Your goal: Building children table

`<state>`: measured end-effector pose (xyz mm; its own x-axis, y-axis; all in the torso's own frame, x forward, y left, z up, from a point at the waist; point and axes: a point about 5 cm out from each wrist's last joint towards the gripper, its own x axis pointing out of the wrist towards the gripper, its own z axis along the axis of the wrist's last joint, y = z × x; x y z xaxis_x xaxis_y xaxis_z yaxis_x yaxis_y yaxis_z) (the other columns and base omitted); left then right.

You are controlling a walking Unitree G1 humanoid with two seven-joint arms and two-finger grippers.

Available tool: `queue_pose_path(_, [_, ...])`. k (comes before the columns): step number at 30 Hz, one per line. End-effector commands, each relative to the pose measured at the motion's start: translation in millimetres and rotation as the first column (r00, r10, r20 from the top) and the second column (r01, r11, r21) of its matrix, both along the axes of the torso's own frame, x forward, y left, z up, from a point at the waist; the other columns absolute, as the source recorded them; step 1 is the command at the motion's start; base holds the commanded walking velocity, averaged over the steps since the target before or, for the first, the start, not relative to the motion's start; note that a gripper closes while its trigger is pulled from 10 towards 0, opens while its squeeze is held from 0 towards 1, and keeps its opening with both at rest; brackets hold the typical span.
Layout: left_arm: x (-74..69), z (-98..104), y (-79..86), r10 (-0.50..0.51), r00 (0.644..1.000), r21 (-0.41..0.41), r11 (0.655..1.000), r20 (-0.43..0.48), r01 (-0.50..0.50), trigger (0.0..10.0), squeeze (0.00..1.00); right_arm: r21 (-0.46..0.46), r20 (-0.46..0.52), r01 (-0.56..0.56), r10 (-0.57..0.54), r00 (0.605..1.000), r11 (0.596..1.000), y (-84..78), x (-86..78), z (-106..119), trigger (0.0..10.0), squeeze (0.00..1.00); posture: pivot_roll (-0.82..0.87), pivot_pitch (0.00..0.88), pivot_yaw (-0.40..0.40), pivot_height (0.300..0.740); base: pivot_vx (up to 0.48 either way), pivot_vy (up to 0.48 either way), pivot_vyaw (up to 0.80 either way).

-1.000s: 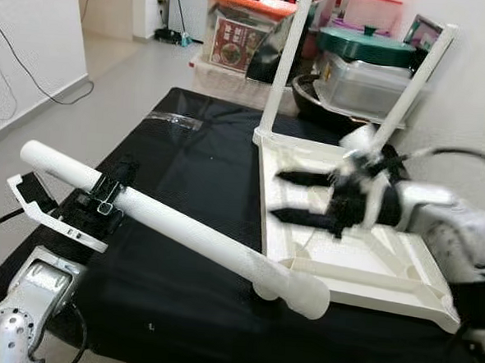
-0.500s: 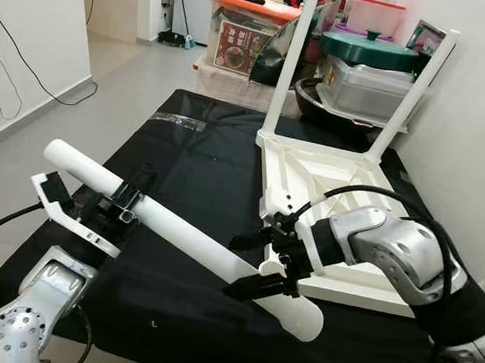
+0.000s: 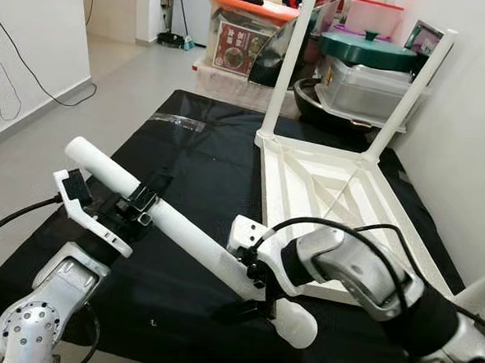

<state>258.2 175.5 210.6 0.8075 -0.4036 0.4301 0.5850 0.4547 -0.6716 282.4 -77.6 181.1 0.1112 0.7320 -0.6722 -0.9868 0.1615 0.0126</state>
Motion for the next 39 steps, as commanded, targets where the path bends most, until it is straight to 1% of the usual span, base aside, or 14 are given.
queue_pose_path(1, [2.0,2.3,-3.5,-0.014,1.000,0.006,1.000,0.017,0.014,0.0,0.00,-0.022,0.011,0.001,-0.001,1.000,1.000,0.1,0.9,-2.6,10.0,0.00,0.08,0.000,-0.154,0.740,0.000,0.000,0.00])
queue_pose_path(6, [1.5,0.5,-6.1,-0.016,1.000,0.015,1.000,0.015,0.016,0.0,0.00,-0.032,0.017,0.008,-0.007,1.000,0.999,9.3,0.9,-10.5,10.0,0.00,0.08,0.000,-0.159,0.740,0.000,0.000,0.00])
queue_pose_path(7, [1.0,-0.2,-8.4,-0.018,1.000,0.018,1.000,0.015,0.018,0.0,0.00,-0.032,0.015,0.016,-0.015,1.000,0.999,12.5,1.1,-13.5,4.2,0.00,0.09,0.000,-0.163,0.740,0.000,0.000,0.00])
queue_pose_path(8, [0.8,-0.5,-9.1,-0.018,1.000,0.019,1.000,0.015,0.018,0.0,0.00,-0.029,0.012,0.023,-0.023,1.000,0.999,13.3,1.4,-14.7,0.0,0.00,0.09,0.000,-0.163,0.740,0.000,0.000,0.00])
queue_pose_path(20, [0.8,-4.2,-10.3,-0.014,1.000,0.015,1.000,0.009,0.014,0.0,0.00,0.031,0.021,0.102,-0.102,0.995,0.994,18.5,7.3,-17.7,0.0,0.00,0.09,0.000,-0.169,0.740,0.000,0.000,0.00])
queue_pose_path(26, [0.5,-5.8,-10.6,-0.021,1.000,0.014,1.000,0.002,0.021,0.0,0.00,0.058,0.008,0.119,-0.119,0.993,0.991,18.9,6.2,-17.8,0.0,0.00,0.08,0.000,-0.169,0.740,0.000,0.000,0.00])
queue_pose_path(27, [1.8,-8.7,-11.1,-0.020,1.000,0.041,0.999,-0.022,0.021,0.0,0.00,0.072,0.003,0.131,-0.132,0.991,0.989,18.6,6.3,-17.7,0.0,0.00,0.08,0.000,-0.168,0.740,0.000,0.000,0.00])
queue_pose_path(28, [2.2,-9.0,-12.2,-0.034,0.999,0.035,0.999,-0.013,0.034,10.0,0.00,0.087,-0.004,0.145,-0.145,0.989,0.986,17.6,6.9,-17.3,0.0,0.00,0.08,0.000,-0.168,0.740,0.000,0.000,0.00])
queue_pose_path(30, [2.7,-10.2,-11.3,-0.024,1.000,0.046,0.999,-0.021,0.025,10.0,0.00,0.101,-0.011,0.159,-0.159,0.987,0.982,16.1,7.6,-16.7,0.0,0.00,0.08,0.000,-0.168,0.740,0.000,0.000,0.00])
queue_pose_path(31, [3.4,-10.4,-9.1,0.000,1.000,0.051,0.999,-0.020,0.001,10.0,0.67,0.112,-0.016,0.169,-0.168,0.986,0.979,14.9,7.9,-16.2,0.0,0.00,0.08,0.000,-0.165,0.740,0.000,0.000,0.00])
queue_pose_path(32, [4.6,-10.2,-6.1,0.028,0.999,0.042,0.999,-0.022,-0.027,10.0,1.00,0.122,-0.025,0.177,-0.175,0.984,0.977,13.3,7.6,-15.9,0.0,0.00,0.09,0.000,-0.165,0.740,0.000,0.000,0.00])
queue_pose_path(33, [7.0,-10.7,-2.3,0.070,0.997,0.055,0.996,-0.030,-0.068,10.0,1.00,0.129,-0.032,0.185,-0.182,0.983,0.974,10.9,7.3,-15.7,0.0,0.00,0.09,0.000,-0.166,0.740,0.000,0.000,0.00])
queue_pose_path(35, [8.7,-10.6,0.5,0.102,0.994,0.064,0.993,-0.029,-0.100,10.0,1.00,0.134,-0.039,0.194,-0.190,0.981,0.972,8.1,6.8,-15.7,0.0,0.00,0.09,0.000,-0.166,0.740,0.000,0.000,0.00])
queue_pose_path(39, [7.3,-8.2,5.3,0.123,0.992,0.057,0.991,-0.018,-0.122,10.0,1.00,0.144,-0.050,0.225,-0.220,0.974,0.964,-1.8,6.2,-15.4,0.0,0.00,0.09,0.000,-0.164,0.740,0.000,0.000,0.00])
